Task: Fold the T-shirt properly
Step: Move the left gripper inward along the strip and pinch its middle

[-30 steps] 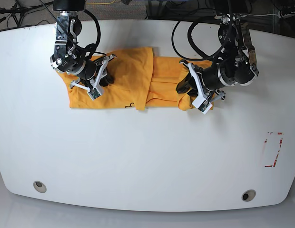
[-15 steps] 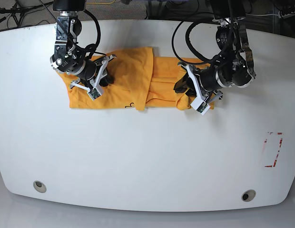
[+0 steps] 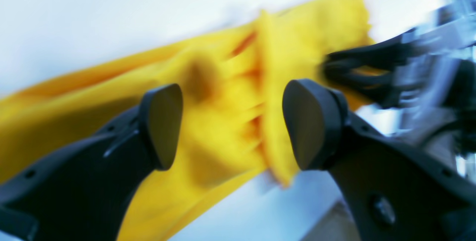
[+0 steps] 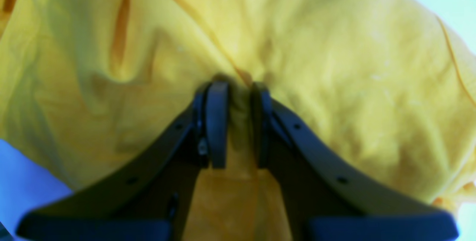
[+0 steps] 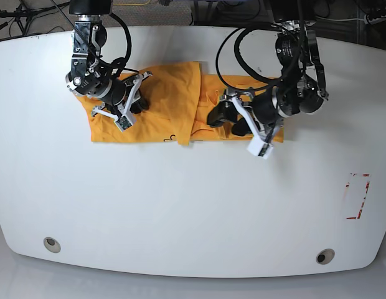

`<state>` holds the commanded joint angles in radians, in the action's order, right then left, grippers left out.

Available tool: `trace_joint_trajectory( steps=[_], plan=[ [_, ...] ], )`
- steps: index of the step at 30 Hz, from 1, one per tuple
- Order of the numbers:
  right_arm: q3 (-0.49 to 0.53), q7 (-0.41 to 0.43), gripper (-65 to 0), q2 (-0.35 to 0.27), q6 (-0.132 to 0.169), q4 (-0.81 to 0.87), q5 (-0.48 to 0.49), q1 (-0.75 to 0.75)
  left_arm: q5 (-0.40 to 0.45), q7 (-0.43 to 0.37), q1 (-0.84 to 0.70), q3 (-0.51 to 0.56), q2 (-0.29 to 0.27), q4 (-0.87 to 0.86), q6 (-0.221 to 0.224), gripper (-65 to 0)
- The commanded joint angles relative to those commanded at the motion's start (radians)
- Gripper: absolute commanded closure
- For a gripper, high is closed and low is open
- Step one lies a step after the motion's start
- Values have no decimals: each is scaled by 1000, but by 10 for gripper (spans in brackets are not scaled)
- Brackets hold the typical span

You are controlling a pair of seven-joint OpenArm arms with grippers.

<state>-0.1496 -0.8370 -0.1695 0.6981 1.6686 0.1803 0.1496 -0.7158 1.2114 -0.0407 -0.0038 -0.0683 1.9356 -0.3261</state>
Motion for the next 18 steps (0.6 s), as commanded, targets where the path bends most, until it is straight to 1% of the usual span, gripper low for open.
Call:
trace_joint_trajectory(
  steps=[2, 3, 6, 11, 12, 15, 16, 18],
  plan=[
    [0, 0, -111, 0, 0, 0, 0, 0, -43, 0, 0, 14, 2, 23, 17, -428],
    [0, 0, -111, 0, 0, 0, 0, 0, -57, 0, 0, 14, 5, 29, 17, -428],
    [0, 0, -111, 0, 0, 0, 0, 0, -57, 0, 18, -8, 6, 34, 15, -428],
    [0, 0, -111, 0, 0, 0, 0, 0, 28, 0, 34, -124, 15, 32, 15, -428],
    [0, 0, -113, 0, 0, 2, 0, 0, 60, -3, 37, -147, 37, 31, 15, -428],
    [0, 0, -114, 0, 0, 8, 0, -2, 104, -5, 48, -184, 71, 29, 14, -424],
    [0, 0, -114, 0, 0, 12, 0, -2, 114, -6, 49, -190, 77, 29, 14, -417],
    [0, -3, -116, 0, 0, 49, 2, -2, 149, -18, 49, -226, 98, 25, 14, -354]
  ],
)
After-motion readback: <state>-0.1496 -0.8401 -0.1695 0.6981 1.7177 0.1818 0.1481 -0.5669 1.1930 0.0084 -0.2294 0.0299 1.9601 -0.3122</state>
